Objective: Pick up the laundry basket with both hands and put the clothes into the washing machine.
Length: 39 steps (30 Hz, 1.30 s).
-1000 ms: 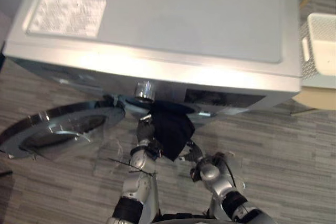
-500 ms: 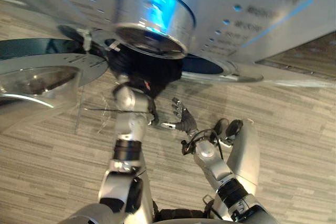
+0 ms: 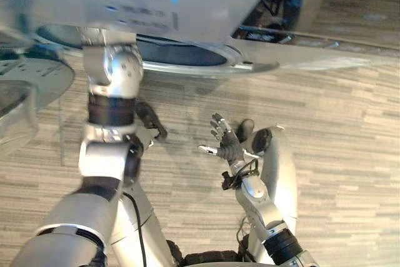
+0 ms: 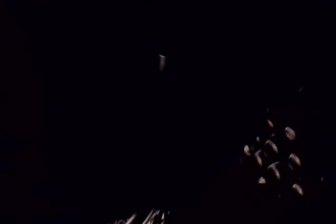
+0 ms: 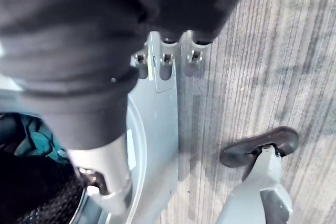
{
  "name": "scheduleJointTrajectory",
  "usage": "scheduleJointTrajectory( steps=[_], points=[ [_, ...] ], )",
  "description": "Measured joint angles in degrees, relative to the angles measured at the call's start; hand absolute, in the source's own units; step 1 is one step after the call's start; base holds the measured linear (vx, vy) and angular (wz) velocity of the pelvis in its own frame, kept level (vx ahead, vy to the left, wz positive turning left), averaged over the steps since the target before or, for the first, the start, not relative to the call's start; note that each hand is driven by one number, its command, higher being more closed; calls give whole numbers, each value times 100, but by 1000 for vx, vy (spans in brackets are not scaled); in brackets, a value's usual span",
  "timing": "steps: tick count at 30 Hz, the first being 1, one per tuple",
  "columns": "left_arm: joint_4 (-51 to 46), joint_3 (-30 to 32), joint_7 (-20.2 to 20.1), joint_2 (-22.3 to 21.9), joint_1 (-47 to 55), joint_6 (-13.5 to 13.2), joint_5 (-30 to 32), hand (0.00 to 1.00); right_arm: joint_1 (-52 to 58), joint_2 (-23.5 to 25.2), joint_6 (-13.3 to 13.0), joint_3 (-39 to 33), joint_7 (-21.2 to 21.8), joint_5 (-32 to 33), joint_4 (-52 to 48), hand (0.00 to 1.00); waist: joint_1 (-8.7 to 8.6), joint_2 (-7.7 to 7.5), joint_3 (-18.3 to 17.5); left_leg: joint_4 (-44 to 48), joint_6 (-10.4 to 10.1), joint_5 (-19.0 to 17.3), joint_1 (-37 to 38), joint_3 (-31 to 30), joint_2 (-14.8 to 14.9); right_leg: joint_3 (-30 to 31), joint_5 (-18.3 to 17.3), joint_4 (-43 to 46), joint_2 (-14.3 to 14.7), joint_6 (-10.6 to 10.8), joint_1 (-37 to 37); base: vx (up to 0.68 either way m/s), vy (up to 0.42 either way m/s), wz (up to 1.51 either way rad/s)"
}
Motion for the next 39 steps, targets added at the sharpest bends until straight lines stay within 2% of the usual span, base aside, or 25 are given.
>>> scheduleJointTrajectory(
  steps=[1,2,3,4,5,6,7,10,12,13,15,19,23,28,31,32,35,36,38,39],
  points=[
    [274,-82,3,86,-375,25,-6,100,-37,-17,-20,-16,7,73,10,0,-21,-33,3,-132,-9,4,-8,159,48,21,82,-154,10,-18,-79,-71,67,-31],
    [828,-225,-8,275,-904,95,19,100,-30,59,-22,-36,27,125,-35,0,-71,-46,21,421,-11,-135,-135,54,114,19,164,-287,-46,-120,-124,-42,97,-42],
    [1143,-335,-14,438,-1167,175,122,100,84,-6,-33,-41,44,142,-158,0,-71,-44,16,981,5,-292,-20,-367,67,-16,249,-246,13,-12,-196,-38,137,-59],
    [1381,-431,-57,646,-1540,342,435,0,108,17,-65,-48,58,206,-216,0,-81,-72,29,878,295,-741,34,-398,39,-3,357,-261,45,28,-306,-52,93,-58],
    [1558,-611,-186,822,-1960,594,967,0,126,14,-83,-116,86,350,-243,0,-103,-73,29,818,268,-717,-76,-306,50,-12,545,-370,20,-7,-449,-70,68,-31],
    [1697,-747,-235,902,-2109,658,1141,0,139,14,-74,-110,95,376,-221,0,-111,-74,28,805,259,-705,-108,-281,50,5,628,-413,19,18,-487,-58,28,-4],
    [1945,-959,-302,990,-2245,869,1757,0,190,11,-70,-128,96,462,-215,0,-92,-76,27,806,261,-701,-98,-268,68,15,735,-425,22,32,-486,0,0,0],
    [2448,-1257,-531,1190,-2293,1256,2798,0,202,36,-100,-225,123,572,-245,0,-67,-82,23,694,207,-626,-31,-258,113,-64,895,-512,35,-2,-420,-5,-45,2],
    [2722,-1409,-678,1242,-2174,1567,4003,0,351,34,-137,-337,129,575,-353,0,-11,-83,22,624,143,-559,-22,-290,132,-129,1003,-542,46,-43,-406,0,-56,2],
    [2730,-1430,-675,1244,-2091,1638,4530,0,419,24,-151,-353,129,574,-388,0,9,-83,22,614,130,-552,-25,-306,135,-148,1003,-542,46,-44,-403,3,-47,-3],
    [2730,-1591,-656,1271,-1674,1848,6361,0,620,18,-223,-323,131,565,-438,0,28,-82,22,530,75,-520,-26,-323,135,-199,1002,-572,45,-46,-396,1,-41,3],
    [2729,-1820,-619,1269,-1225,2135,8008,0,665,4,-436,-298,199,576,-412,0,35,-81,22,413,-14,-466,-28,-315,146,-264,1005,-627,43,-53,-375,-8,-28,6],
    [2719,-1822,-380,1339,-1131,2158,8828,0,682,-74,-632,-186,247,633,-314,0,40,-78,21,417,52,-402,-6,-388,142,-336,1004,-623,39,-71,-277,0,0,0],
    [2432,-1753,-74,1476,-876,2298,9019,0,677,-110,-760,-93,237,631,-26,0,108,-74,19,359,66,-392,207,-366,131,-348,982,-621,26,-84,-94,4,-14,4],
    [2080,-1356,79,1306,-512,2415,8902,0,560,-101,-779,-105,191,632,324,0,193,-74,17,194,132,-280,552,-342,118,-436,959,-721,20,-135,252,22,-36,8],
    [1650,-983,117,1132,-190,2488,8709,0,421,-98,-767,-158,95,639,583,0,218,-68,13,45,96,-257,804,-322,100,-517,929,-824,8,-167,514,41,-62,14],
    [885,-455,114,802,377,2535,8051,0,218,-87,-645,-445,-40,762,831,0,222,-58,6,-284,26,-168,1283,-274,-5,-649,925,-1088,-1,-176,1005,26,-56,16],
    [657,-190,24,617,829,2499,7281,0,158,-89,-502,-655,-136,812,864,0,172,-47,-1,-504,-6,-121,1615,-222,-77,-699,925,-1275,-2,-176,1323,18,-58,11],
    [299,62,-277,441,1521,2477,6386,0,158,-97,-266,-882,-172,816,858,0,119,-8,-20,-733,-60,-85,1948,-177,-98,-795,932,-1484,16,-182,1648,26,-63,3],
    [136,96,-386,399,1793,2472,6152,0,159,-99,-196,-941,-163,816,865,0,108,1,-24,-810,-83,-71,2068,-169,-100,-827,932,-1549,19,-183,1766,53,-64,2]
  ],
)
